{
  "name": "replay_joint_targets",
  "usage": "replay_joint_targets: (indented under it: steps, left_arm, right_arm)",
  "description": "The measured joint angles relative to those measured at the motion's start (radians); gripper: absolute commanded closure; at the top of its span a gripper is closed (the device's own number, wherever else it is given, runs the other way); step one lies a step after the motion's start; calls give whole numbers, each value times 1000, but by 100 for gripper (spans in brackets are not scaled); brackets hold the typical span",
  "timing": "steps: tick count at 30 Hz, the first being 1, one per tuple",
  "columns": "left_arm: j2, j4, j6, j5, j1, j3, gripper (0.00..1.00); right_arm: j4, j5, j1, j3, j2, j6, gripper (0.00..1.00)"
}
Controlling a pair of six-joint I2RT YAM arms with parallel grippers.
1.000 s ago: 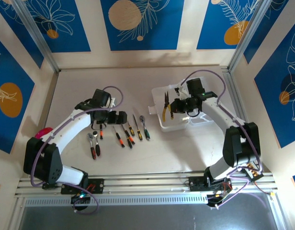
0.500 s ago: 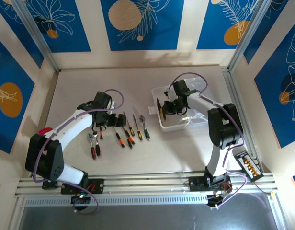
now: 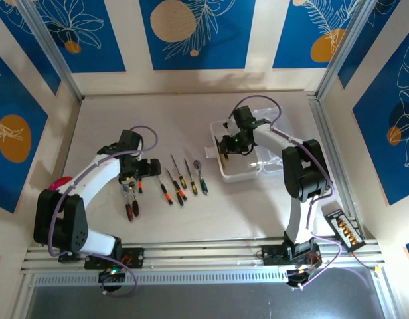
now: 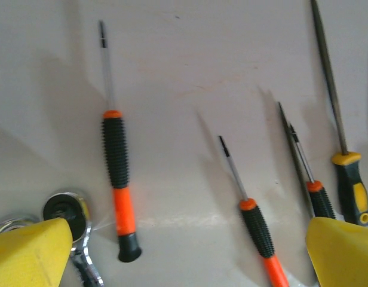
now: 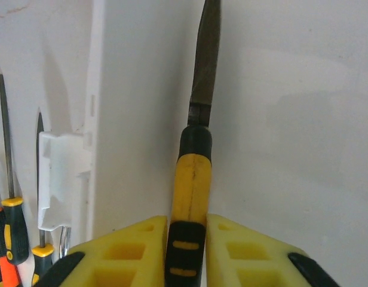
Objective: Pack the tool kit
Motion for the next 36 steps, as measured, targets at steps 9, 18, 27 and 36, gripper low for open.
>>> replay_joint_targets:
  steps: [9,18,27,36]
  left_arm:
    - [-71,-47,-1,-55,31,-29,0]
    - [-177,-81,-70,-155,103,-127,8]
    - [-169,-50,-147,-226,149,-251,46]
    - [-80,43,-157,-209,159,-265,48]
  right_arm:
    - [-73,86,31,87,-2,-6,60]
    - [-145,165,77,107,-97,-10,11]
    - [-146,164,93,107,-198,-14,8]
    - [-159,164,95,104,-197,-13,8]
